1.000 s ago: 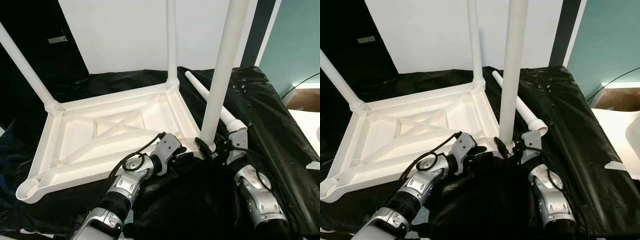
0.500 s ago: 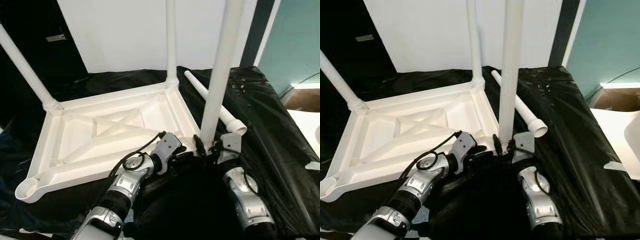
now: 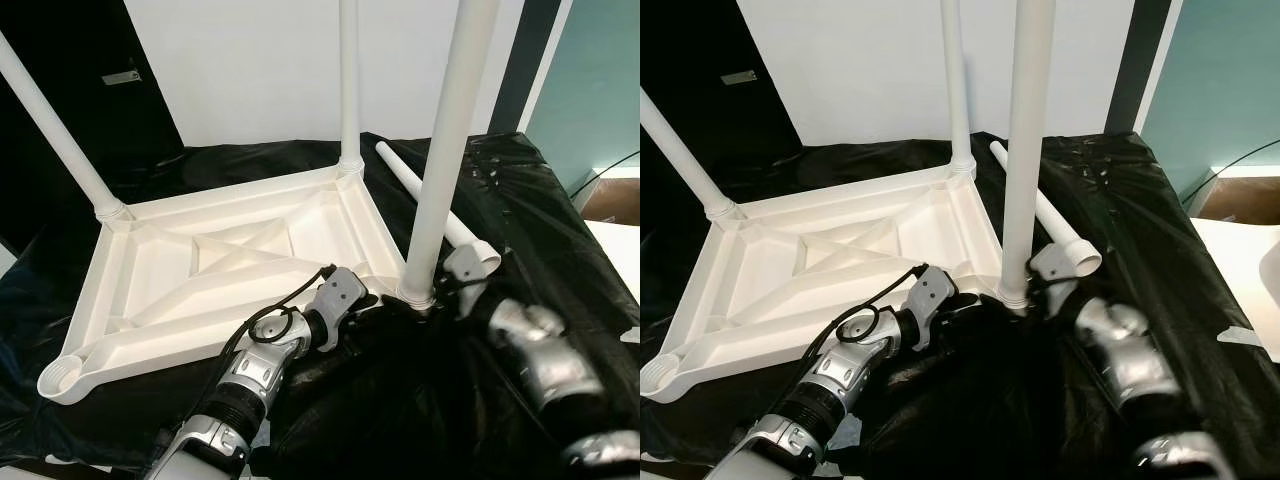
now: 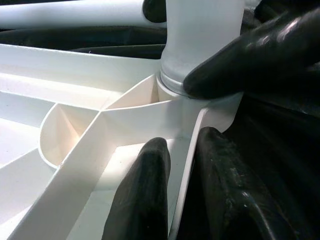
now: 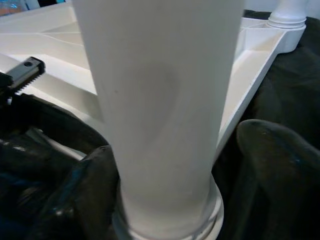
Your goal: Building children table
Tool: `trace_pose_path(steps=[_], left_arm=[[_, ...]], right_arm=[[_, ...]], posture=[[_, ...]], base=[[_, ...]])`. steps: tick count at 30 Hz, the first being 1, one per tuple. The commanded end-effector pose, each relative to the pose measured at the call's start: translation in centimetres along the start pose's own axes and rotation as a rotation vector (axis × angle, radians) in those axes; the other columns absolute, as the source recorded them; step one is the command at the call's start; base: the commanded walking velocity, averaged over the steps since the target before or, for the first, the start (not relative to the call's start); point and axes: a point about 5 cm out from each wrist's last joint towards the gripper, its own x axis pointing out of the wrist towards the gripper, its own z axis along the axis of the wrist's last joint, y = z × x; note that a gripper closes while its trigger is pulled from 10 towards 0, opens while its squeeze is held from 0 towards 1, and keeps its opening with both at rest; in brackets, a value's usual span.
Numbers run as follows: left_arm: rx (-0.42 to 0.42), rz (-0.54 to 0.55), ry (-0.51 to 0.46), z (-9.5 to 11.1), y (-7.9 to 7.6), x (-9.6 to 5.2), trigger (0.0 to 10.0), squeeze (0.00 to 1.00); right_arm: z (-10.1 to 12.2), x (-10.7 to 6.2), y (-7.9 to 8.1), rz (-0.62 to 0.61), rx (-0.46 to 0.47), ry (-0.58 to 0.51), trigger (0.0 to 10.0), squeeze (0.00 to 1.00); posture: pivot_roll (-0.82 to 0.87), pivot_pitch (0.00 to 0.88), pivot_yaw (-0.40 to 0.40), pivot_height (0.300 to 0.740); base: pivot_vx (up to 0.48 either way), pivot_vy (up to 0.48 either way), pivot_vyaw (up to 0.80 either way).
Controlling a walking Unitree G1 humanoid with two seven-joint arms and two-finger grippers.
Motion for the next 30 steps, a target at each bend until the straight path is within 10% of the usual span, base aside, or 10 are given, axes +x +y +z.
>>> trace_pose_path(steps=[1,2,3,4,16,26,30], left_arm=[[-0.104,-0.084,0.173,-4.3,-1.7,-0.7,10.0,0.00],[-0.102,-0.083,0.173,-4.3,-1.7,-0.7,10.0,0.00],[-0.102,-0.083,0.173,-4.3,-1.7,-0.7,10.0,0.00],[-0.102,-0.080,0.173,-4.3,-1.6,-0.8,10.0,0.00],[-0.105,-0.073,0.176,-4.4,-1.6,-1.0,10.0,0.00],[-0.104,-0.074,0.173,-4.3,-1.5,-0.9,10.0,0.00],[-0.102,-0.075,0.174,-4.3,-1.5,-0.9,10.0,0.00]], right_arm=[[-0.6,0.1,0.2,0.060,0.022,0.037,4.9,0.00],[-0.7,-0.1,-0.1,0.086,0.017,0.048,2.1,0.00],[-0.7,-0.1,-0.1,0.086,0.017,0.048,2.1,0.00],[-0.7,-0.3,-0.4,0.114,0.012,0.052,0.0,0.00],[-1.0,-0.6,0.0,0.156,0.043,0.017,0.0,0.00],[-2.1,-0.8,3.5,-0.642,0.161,-0.127,0.0,0.00],[-2.2,-0.8,3.5,-0.694,0.164,-0.120,0.0,0.00]], posture=[[-0.05,0.000,0.070,0.740],[-0.05,0.000,0.070,0.740],[-0.05,0.000,0.070,0.740],[-0.05,0.000,0.069,0.740],[-0.04,0.000,0.069,0.740],[-0.04,0.000,0.067,0.740],[-0.05,0.000,0.068,0.740]], base=[[0.000,0.000,0.00],[0.000,0.000,0.00],[0.000,0.000,0.00],[0.000,0.000,0.00],[0.000,0.000,0.00],[0.000,0.000,0.00],[0.000,0.000,0.00]])
